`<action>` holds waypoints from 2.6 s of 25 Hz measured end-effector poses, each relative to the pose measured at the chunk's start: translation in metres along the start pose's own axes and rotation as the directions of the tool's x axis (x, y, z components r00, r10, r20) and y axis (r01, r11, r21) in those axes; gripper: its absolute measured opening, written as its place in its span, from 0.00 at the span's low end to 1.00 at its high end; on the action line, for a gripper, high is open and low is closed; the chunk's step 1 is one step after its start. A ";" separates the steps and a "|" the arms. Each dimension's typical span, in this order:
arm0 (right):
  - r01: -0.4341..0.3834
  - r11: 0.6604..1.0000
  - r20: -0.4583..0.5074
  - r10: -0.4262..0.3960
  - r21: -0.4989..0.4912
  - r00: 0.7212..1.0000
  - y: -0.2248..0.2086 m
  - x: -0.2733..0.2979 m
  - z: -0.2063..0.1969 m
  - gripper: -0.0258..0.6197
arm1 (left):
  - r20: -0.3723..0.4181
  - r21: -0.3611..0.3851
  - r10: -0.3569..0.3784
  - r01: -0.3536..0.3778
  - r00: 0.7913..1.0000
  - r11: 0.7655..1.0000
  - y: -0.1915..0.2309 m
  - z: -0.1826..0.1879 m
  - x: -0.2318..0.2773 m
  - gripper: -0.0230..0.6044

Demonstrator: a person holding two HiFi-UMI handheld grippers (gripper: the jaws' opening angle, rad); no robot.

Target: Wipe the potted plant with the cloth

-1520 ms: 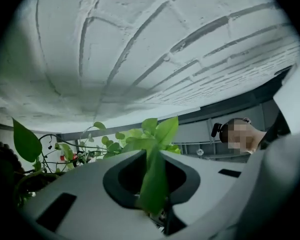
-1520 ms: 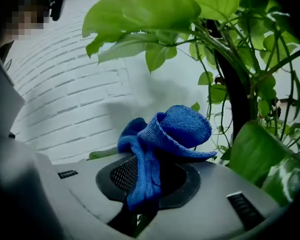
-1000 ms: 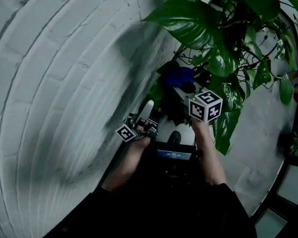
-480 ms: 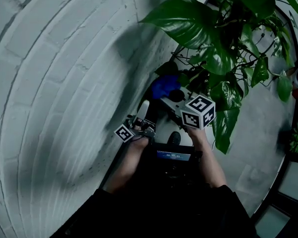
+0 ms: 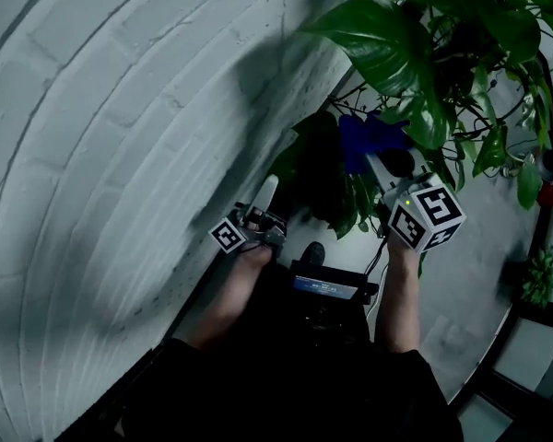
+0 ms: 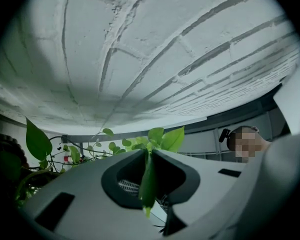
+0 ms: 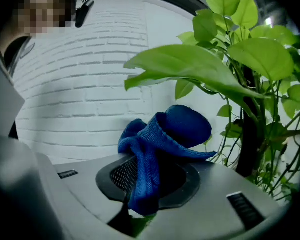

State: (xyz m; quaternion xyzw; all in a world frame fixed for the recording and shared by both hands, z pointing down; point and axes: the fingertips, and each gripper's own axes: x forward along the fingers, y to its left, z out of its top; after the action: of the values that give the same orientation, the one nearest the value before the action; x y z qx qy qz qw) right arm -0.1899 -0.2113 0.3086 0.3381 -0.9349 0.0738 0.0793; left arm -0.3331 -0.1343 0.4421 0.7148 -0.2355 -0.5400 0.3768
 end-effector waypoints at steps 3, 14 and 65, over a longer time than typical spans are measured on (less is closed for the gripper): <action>0.030 1.000 -0.069 -0.030 -0.003 0.997 -0.016 0.021 -0.017 0.21 | 0.014 0.005 -0.011 0.011 1.000 1.000 -0.002 0.003 -0.002 0.12; -0.114 0.984 -0.267 0.147 0.135 0.953 0.020 0.104 -0.087 0.21 | -0.042 0.070 -0.044 0.047 0.998 0.996 -0.014 0.003 -0.008 0.11; -0.324 0.873 -0.131 0.393 0.366 0.910 0.142 0.082 -0.109 0.21 | -0.038 -0.023 -0.150 0.149 0.988 0.989 -0.040 0.014 -0.028 0.34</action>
State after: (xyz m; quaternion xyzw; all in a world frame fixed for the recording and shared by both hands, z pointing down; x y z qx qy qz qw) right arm -0.3327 -0.1333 0.4190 0.1574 -0.9420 0.2792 0.0995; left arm -0.3580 -0.0941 0.4252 0.7372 -0.1685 -0.5548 0.3469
